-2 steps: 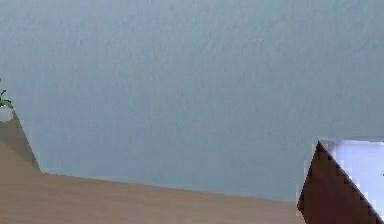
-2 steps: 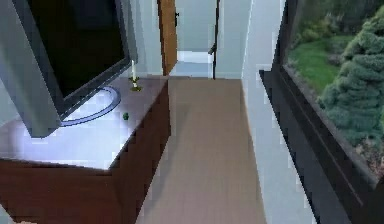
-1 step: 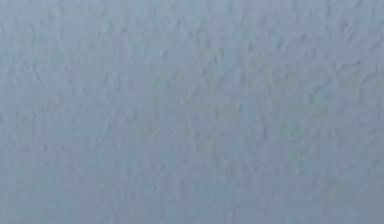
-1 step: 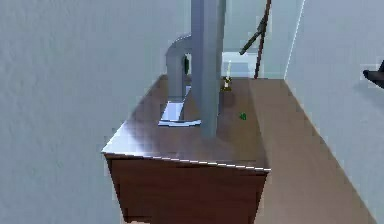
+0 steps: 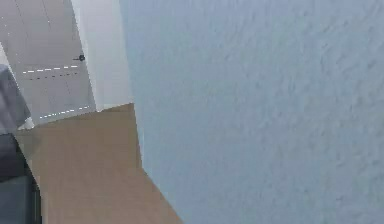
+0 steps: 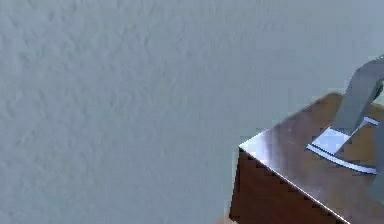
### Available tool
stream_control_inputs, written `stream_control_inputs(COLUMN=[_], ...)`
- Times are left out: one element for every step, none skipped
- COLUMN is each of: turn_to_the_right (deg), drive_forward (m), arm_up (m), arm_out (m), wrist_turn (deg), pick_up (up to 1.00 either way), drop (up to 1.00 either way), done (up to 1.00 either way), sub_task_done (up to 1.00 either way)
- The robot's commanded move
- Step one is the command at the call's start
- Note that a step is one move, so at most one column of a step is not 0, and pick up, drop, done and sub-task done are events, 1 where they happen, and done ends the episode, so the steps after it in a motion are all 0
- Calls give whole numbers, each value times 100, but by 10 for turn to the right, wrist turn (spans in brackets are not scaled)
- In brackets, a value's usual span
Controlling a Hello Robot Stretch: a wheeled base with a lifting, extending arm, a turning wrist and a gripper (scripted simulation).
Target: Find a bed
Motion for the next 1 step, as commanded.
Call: stream_control_inputs(turn_to_the_right=[-330], drive_forward=[0], arm_up=[0], arm_out=[0], wrist_turn=[0], pick_up=[0], drop=[0], done=[0], sub_task_done=[0])
